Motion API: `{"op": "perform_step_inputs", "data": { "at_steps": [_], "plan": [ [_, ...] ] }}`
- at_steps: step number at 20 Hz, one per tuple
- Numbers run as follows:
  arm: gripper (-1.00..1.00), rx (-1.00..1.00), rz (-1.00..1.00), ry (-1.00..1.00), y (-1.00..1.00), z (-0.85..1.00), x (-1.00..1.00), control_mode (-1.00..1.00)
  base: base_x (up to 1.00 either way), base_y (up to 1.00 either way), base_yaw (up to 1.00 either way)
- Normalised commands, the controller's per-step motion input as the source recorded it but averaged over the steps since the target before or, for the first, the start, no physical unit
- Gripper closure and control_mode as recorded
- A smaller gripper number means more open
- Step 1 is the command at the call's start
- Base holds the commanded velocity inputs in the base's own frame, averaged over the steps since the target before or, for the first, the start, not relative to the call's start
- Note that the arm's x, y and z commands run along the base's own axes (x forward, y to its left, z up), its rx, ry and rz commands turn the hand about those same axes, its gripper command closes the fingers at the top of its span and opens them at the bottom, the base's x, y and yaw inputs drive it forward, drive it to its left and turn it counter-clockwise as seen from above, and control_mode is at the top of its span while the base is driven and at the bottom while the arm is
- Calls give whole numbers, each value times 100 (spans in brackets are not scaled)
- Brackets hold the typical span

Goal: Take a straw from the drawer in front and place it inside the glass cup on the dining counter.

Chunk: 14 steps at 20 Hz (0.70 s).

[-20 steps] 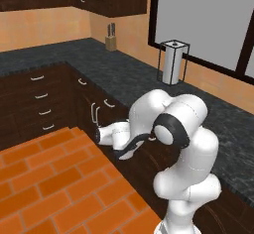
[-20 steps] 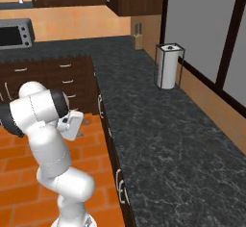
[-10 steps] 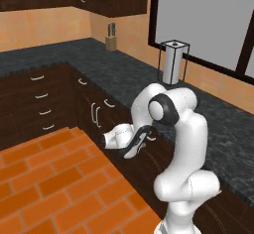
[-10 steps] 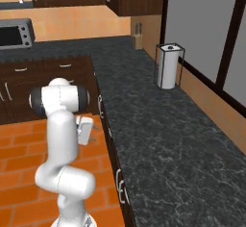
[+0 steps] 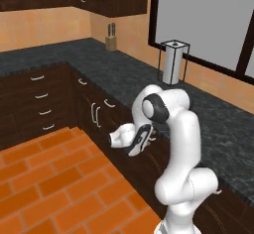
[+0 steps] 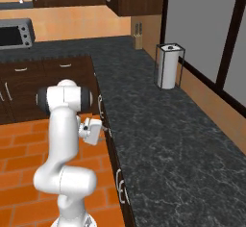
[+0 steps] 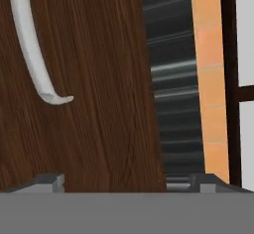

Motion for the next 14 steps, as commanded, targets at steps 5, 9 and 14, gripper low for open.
{"op": "perform_step_inputs", "data": {
  "at_steps": [5, 9, 14],
  "plan": [
    [-100, 0, 0, -6, -20, -28, 40, -100, 0, 0, 0],
    [-100, 0, 0, -2, -4, -37, 44, -100, 0, 0, 0],
    [-100, 0, 0, -1, -16, -28, 44, -100, 0, 0, 0]
  ]
}}
